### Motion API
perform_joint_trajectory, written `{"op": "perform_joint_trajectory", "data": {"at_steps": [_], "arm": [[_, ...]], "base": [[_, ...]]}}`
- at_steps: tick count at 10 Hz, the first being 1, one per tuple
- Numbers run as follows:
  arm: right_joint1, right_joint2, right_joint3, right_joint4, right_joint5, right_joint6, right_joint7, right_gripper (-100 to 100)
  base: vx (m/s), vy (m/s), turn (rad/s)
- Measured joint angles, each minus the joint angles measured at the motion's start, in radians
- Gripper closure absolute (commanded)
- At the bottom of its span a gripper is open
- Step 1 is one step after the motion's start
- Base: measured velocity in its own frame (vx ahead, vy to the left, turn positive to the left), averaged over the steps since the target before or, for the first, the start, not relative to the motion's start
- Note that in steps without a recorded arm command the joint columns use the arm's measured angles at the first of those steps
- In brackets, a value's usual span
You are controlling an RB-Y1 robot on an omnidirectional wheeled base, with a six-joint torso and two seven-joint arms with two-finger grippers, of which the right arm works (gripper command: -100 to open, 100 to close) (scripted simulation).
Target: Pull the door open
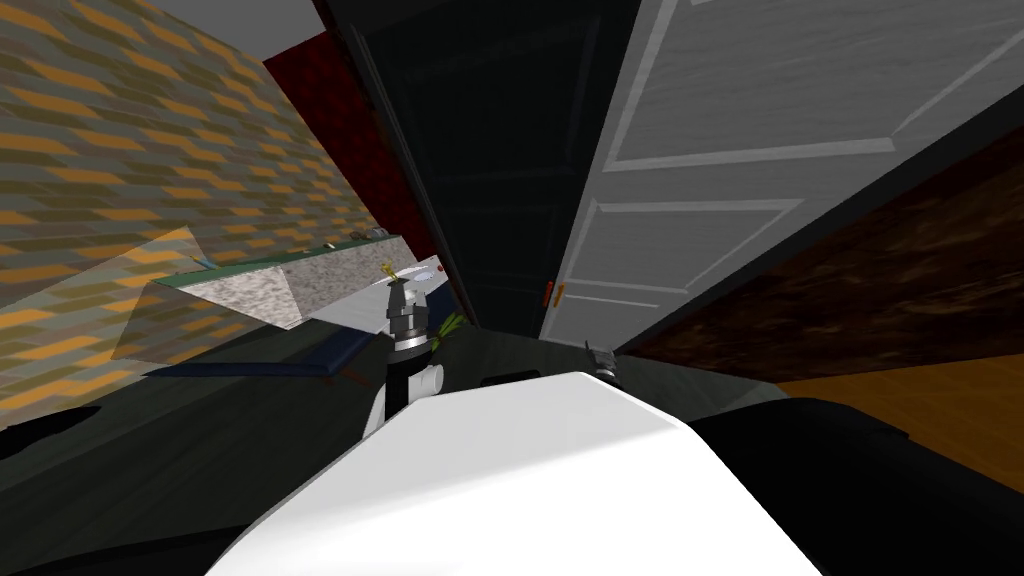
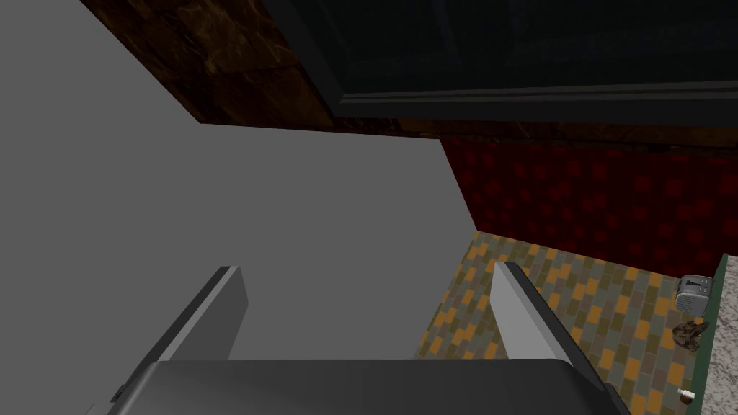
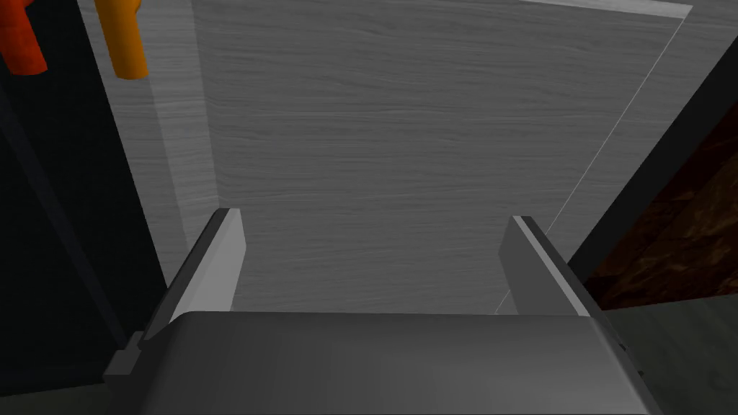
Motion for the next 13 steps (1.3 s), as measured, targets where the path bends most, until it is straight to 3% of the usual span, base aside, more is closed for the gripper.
{"op": "perform_joint_trajectory", "data": {"at_steps": [1,3,4,7,10,12,13], "arm": [[-0.003,-0.007,-0.003,0.055,0.0,-0.021,-0.014,-100],[0.047,-0.025,-0.03,0.03,-0.014,-0.005,-0.008,-100],[0.069,-0.036,-0.054,0.017,-0.027,0.017,0.005,-100],[0.068,-0.041,-0.067,0.065,-0.03,0.007,0.003,-100],[0.053,-0.041,-0.07,0.061,-0.031,0.015,0.005,-100],[0.042,-0.029,-0.069,0.019,-0.031,0.036,0.024,-100],[0.031,-0.03,-0.064,0.033,-0.028,0.03,0.018,-100]], "base": [[-0.087,-0.021,-0.075],[-0.118,-0.045,-0.165],[-0.07,-0.05,-0.061],[0.056,-0.046,-0.006],[0.187,-0.046,0.077],[0.137,-0.013,0.048],[0.148,0.005,0.1]]}}
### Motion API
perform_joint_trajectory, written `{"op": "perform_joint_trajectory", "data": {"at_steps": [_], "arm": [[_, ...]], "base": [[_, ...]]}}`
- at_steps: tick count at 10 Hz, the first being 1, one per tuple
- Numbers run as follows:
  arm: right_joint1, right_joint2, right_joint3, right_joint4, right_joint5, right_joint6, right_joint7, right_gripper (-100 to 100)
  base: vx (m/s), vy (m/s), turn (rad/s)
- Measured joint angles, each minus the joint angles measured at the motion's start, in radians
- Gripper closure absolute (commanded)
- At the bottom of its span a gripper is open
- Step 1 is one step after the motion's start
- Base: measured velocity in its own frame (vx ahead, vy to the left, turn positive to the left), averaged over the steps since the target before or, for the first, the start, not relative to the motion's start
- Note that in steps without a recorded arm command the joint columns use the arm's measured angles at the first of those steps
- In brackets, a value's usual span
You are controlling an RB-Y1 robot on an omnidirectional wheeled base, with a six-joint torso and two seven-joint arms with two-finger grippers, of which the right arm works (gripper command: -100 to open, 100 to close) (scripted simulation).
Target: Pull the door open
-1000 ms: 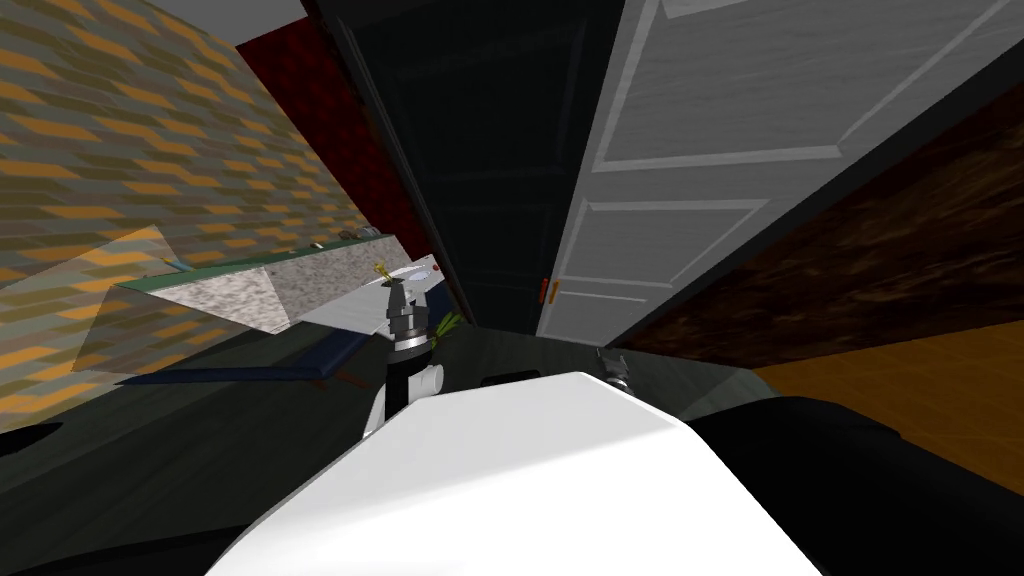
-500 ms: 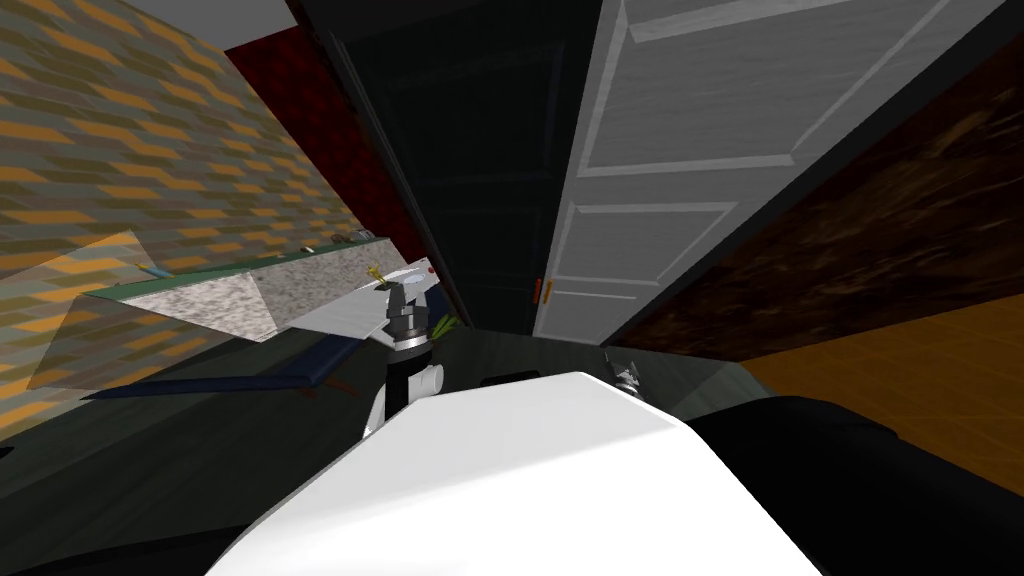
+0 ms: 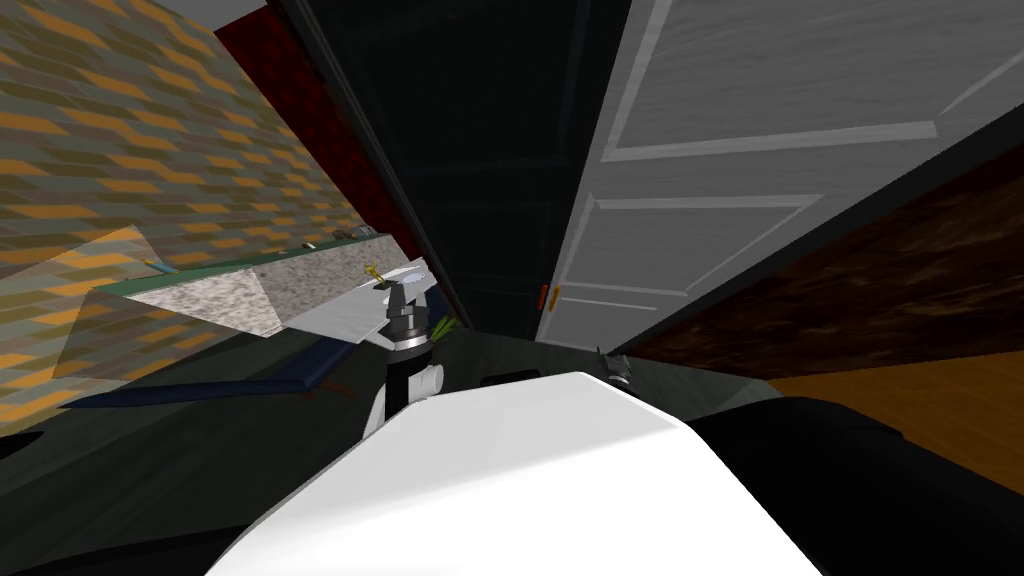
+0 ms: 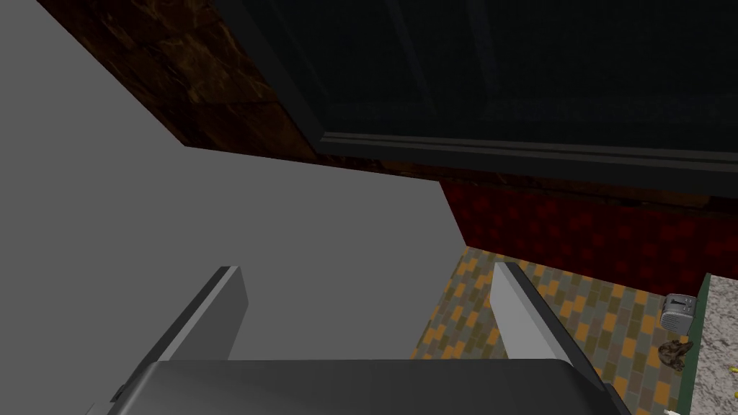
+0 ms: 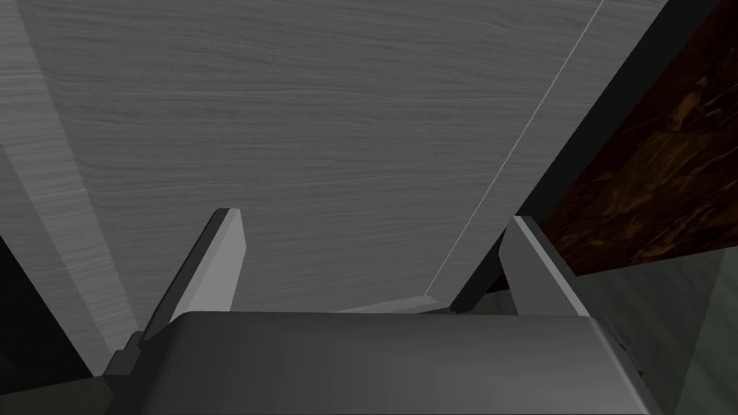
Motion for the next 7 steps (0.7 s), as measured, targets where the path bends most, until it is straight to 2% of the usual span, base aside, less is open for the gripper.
{"op": "perform_joint_trajectory", "data": {"at_steps": [1,2,3,4,5,6,7], "arm": [[-0.028,0.005,0.012,0.026,0.007,-0.013,-0.01,-100],[-0.043,0.009,0.021,0.034,0.012,-0.022,-0.018,-100],[-0.041,0.009,0.02,0.016,0.011,-0.016,-0.016,-100],[-0.055,0.008,0.027,0.018,0.014,-0.015,-0.02,-100],[-0.052,0.015,0.027,-0.012,0.014,-0.006,-0.013,-100],[-0.09,0.016,0.043,0.029,0.023,-0.02,-0.026,-100],[-0.094,0.022,0.044,0.016,0.023,-0.02,-0.025,-100]], "base": [[0.163,-0.02,0.11],[0.116,-0.029,0.025],[0.147,-0.017,0.083],[0.149,-0.015,0.103],[0.174,-0.018,0.106],[0.139,-0.023,0.055],[0.061,-0.007,-0.001]]}}
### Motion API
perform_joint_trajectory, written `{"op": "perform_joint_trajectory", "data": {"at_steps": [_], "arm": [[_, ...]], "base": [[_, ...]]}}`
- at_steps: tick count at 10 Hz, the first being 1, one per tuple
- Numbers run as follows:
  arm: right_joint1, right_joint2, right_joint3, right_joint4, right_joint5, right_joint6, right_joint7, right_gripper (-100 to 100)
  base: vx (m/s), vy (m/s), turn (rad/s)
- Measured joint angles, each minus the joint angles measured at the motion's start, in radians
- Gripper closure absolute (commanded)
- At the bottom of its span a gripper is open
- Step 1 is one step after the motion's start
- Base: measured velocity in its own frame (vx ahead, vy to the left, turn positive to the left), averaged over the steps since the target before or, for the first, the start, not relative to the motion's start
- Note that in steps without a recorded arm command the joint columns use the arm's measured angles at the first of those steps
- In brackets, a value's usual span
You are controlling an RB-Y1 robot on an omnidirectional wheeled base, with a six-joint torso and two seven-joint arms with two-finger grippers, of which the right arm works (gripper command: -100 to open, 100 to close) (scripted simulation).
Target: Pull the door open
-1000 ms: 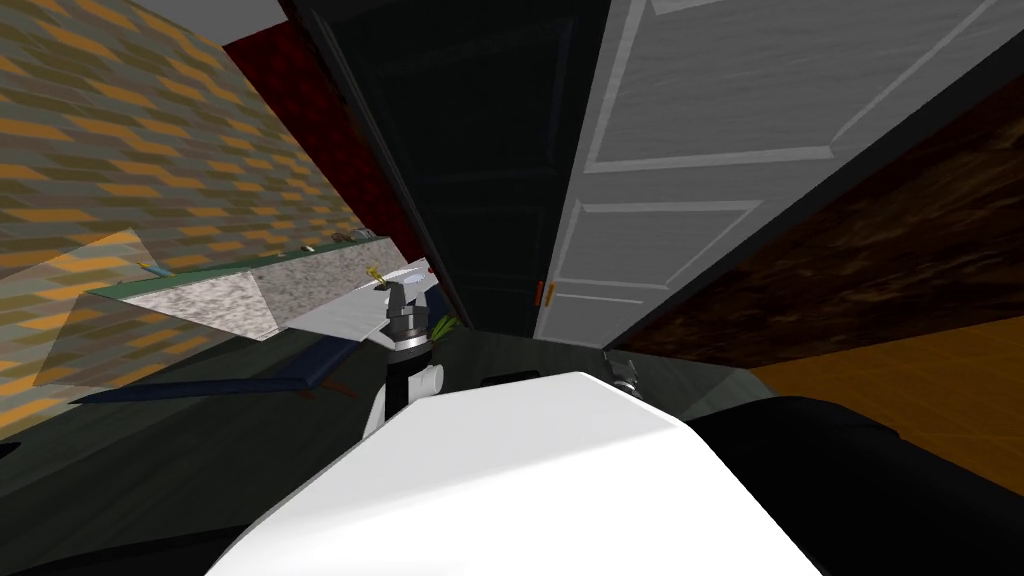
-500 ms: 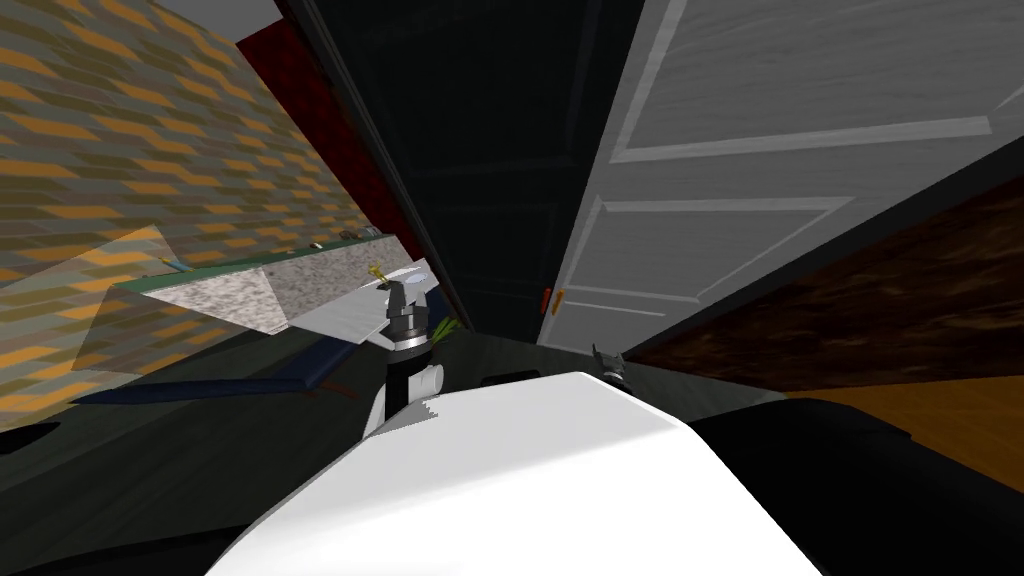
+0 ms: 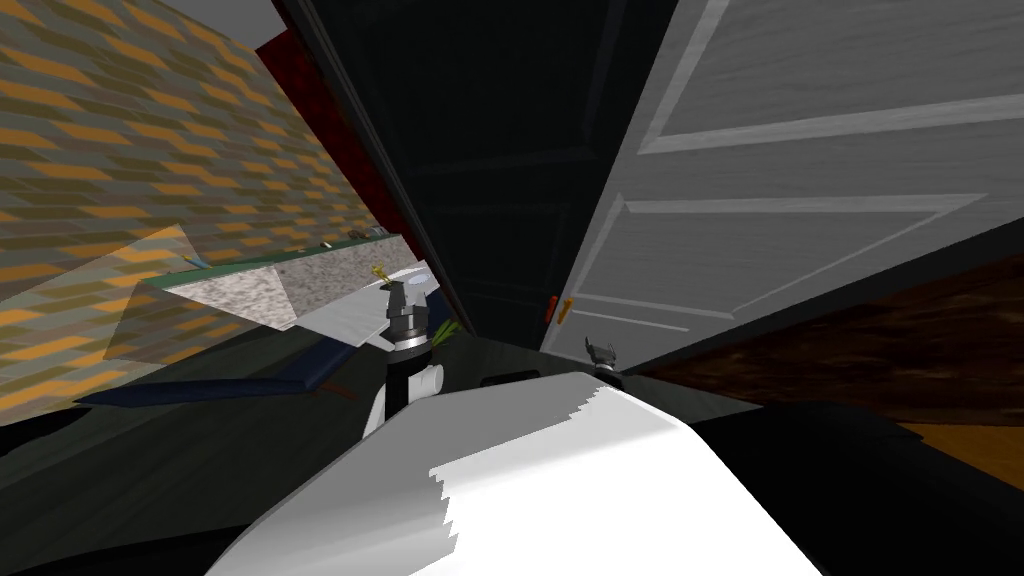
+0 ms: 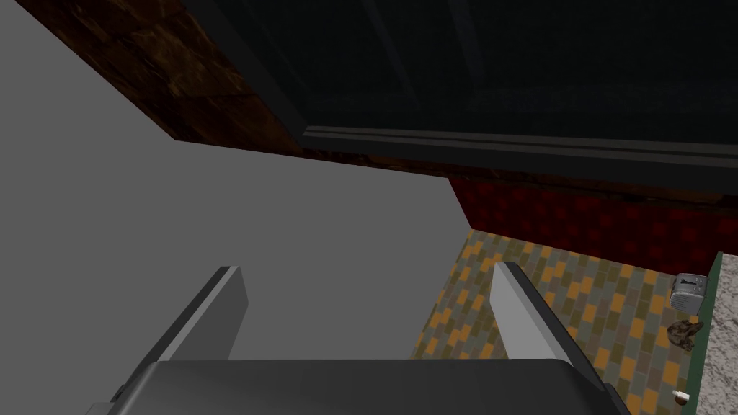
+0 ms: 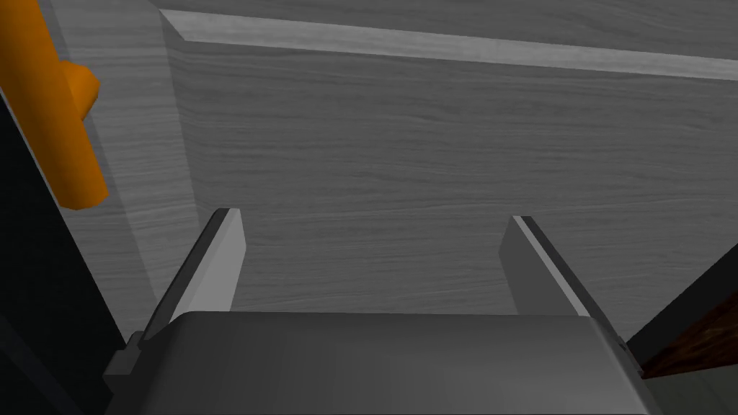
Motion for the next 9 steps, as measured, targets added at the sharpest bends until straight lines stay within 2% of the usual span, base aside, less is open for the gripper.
{"op": "perform_joint_trajectory", "data": {"at_steps": [2,3,4,6,7,8,9], "arm": [[0.004,0.008,0.006,-0.034,0.003,0.009,0.01,-100],[-0.003,0.019,0.01,-0.061,0.004,0.016,0.019,-100],[-0.016,0.021,0.014,-0.077,0.006,0.027,0.023,-100],[-0.051,0.032,0.038,-0.052,0.017,0.012,0.009,-100],[-0.052,0.038,0.042,-0.053,0.019,0.01,0.008,-100],[-0.052,0.04,0.041,-0.079,0.018,0.02,0.016,-100],[-0.053,0.04,0.041,-0.083,0.018,0.024,0.018,100]], "base": [[0.18,-0.005,0.14],[0.212,0.018,0.121],[0.193,0.013,0.11],[0.164,0.019,0.035],[0.056,0.027,0.072],[0.021,0.007,0.034],[-0.002,-0.002,-0.029]]}}
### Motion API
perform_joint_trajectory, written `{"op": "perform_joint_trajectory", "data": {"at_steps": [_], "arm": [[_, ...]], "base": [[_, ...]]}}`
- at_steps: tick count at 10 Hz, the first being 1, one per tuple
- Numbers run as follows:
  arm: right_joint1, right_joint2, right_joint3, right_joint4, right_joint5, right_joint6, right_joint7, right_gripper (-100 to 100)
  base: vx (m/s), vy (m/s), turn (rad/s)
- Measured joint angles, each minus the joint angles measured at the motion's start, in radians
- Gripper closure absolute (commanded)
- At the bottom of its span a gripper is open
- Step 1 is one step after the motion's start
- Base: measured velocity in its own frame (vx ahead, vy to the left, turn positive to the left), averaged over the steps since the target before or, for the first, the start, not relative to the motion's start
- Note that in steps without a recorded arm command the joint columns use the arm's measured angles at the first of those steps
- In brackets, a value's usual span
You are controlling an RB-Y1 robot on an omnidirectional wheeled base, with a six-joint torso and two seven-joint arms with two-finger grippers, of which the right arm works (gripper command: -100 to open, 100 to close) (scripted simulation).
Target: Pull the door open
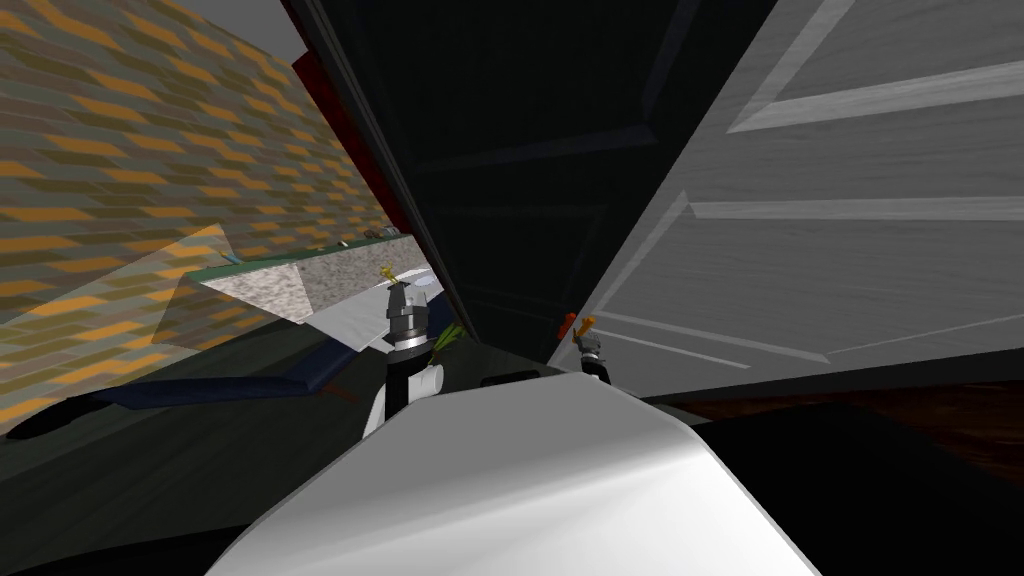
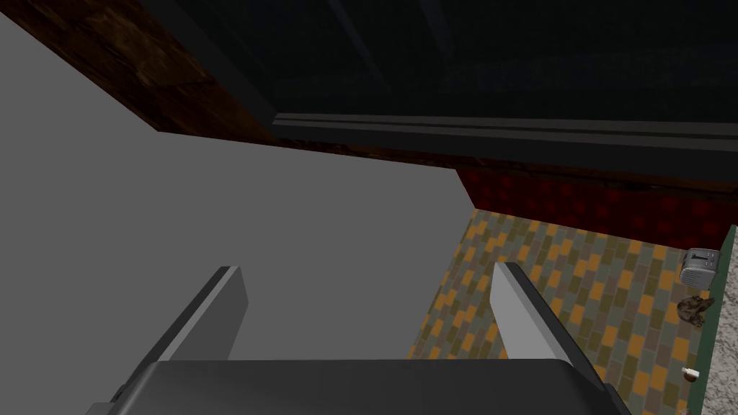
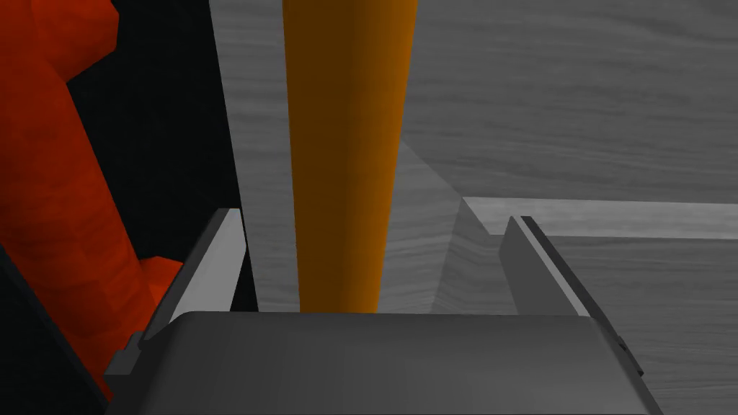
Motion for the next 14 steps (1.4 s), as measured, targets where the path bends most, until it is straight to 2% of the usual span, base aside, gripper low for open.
{"op": "perform_joint_trajectory", "data": {"at_steps": [5,7,8,9,10,11,13,14], "arm": [[-0.001,0.004,0.005,0.003,0.002,-0.002,-0.002,100],[0.002,0.001,0.004,0.001,0.002,-0.004,-0.003,100],[0.017,0.001,-0.002,-0.016,-0.001,-0.001,0.002,100],[0.017,0.001,-0.002,-0.001,-0.002,-0.001,0.002,100],[0.032,-0.003,-0.007,-0.005,-0.006,0.007,0.003,100],[0.044,0.001,-0.007,-0.015,-0.006,0.013,0.008,100],[0.033,0.006,-0.002,0.017,-0.002,-0.003,0.003,100],[0.048,0.004,-0.009,-0.011,-0.007,0.007,0.01,100]], "base": [[-0.002,0.005,0.004],[-0.169,-0.001,-0.034],[-0.154,-0.003,-0.061],[-0.114,-0.003,-0.063],[-0.082,0.012,-0.029],[-0.035,0.012,-0.012],[-0.047,0.0,-0.017],[-0.092,-0.001,-0.007]]}}
